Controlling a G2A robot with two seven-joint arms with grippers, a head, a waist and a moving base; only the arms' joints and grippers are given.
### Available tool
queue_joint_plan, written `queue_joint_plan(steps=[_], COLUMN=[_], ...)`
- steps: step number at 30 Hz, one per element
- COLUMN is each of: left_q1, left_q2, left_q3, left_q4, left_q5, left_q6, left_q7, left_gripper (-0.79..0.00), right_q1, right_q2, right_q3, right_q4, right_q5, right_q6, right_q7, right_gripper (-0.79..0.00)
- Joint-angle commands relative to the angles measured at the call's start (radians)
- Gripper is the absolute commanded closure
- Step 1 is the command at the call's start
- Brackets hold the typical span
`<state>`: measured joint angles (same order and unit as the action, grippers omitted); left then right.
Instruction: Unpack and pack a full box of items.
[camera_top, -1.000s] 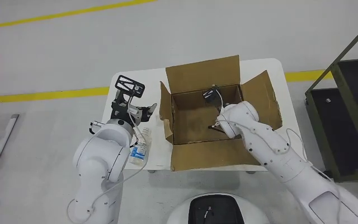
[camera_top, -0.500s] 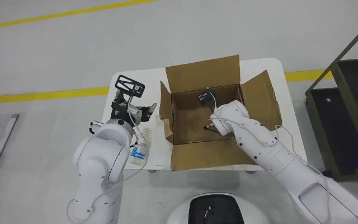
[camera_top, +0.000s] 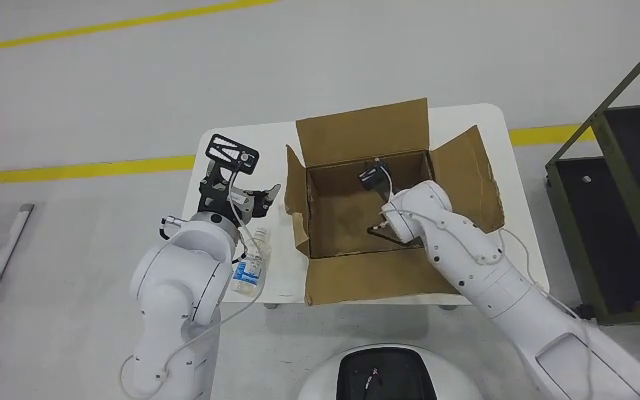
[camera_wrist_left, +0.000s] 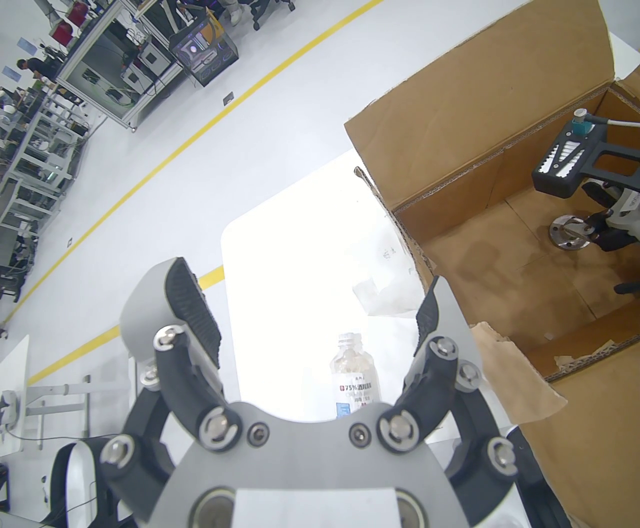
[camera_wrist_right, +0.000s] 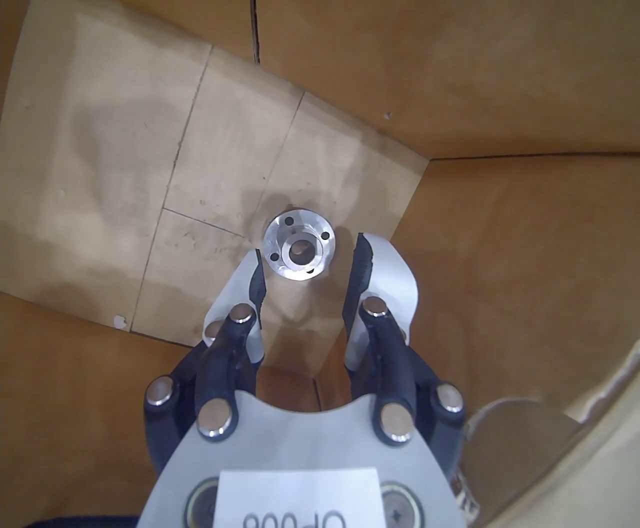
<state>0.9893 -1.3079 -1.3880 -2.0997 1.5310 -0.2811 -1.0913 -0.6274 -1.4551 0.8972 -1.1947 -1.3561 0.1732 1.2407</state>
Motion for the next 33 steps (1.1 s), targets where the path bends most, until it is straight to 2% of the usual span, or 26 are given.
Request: queue_joint_plan(steps=[1, 2, 4, 12, 15, 33], left_q1=[0.0, 0.0, 0.0, 0.0, 0.0, 0.0], left_q2=[0.0, 0.0, 0.0, 0.0, 0.0, 0.0], left_q3=[0.0, 0.0, 0.0, 0.0, 0.0, 0.0], left_q4=[0.0, 0.0, 0.0, 0.0, 0.0, 0.0], left_q5=[0.0, 0.0, 0.0, 0.0, 0.0, 0.0], left_q6=[0.0, 0.0, 0.0, 0.0, 0.0, 0.0], left_q7=[0.0, 0.0, 0.0, 0.0, 0.0, 0.0], left_gripper=[-0.785, -0.785, -0.785, -0.785, -0.785, -0.785], right_q1=[-0.006, -0.006, -0.007, 0.0, 0.007, 0.052], right_q2=[-0.001, -0.001, -0.004, -0.019, -0.026, -0.065], right_q3=[0.0, -0.002, -0.003, -0.01, -0.017, -0.019], right_q4=[0.006, 0.01, 0.013, 0.075, 0.102, 0.222], right_q5=[-0.014, -0.024, -0.031, -0.04, -0.044, -0.001], right_q6=[0.005, 0.005, 0.009, 0.015, 0.019, -0.002], right_q7=[0.001, 0.004, 0.007, -0.008, -0.013, -0.06], right_gripper=[-0.44, -0.496, -0.465, -0.456, -0.391, -0.342])
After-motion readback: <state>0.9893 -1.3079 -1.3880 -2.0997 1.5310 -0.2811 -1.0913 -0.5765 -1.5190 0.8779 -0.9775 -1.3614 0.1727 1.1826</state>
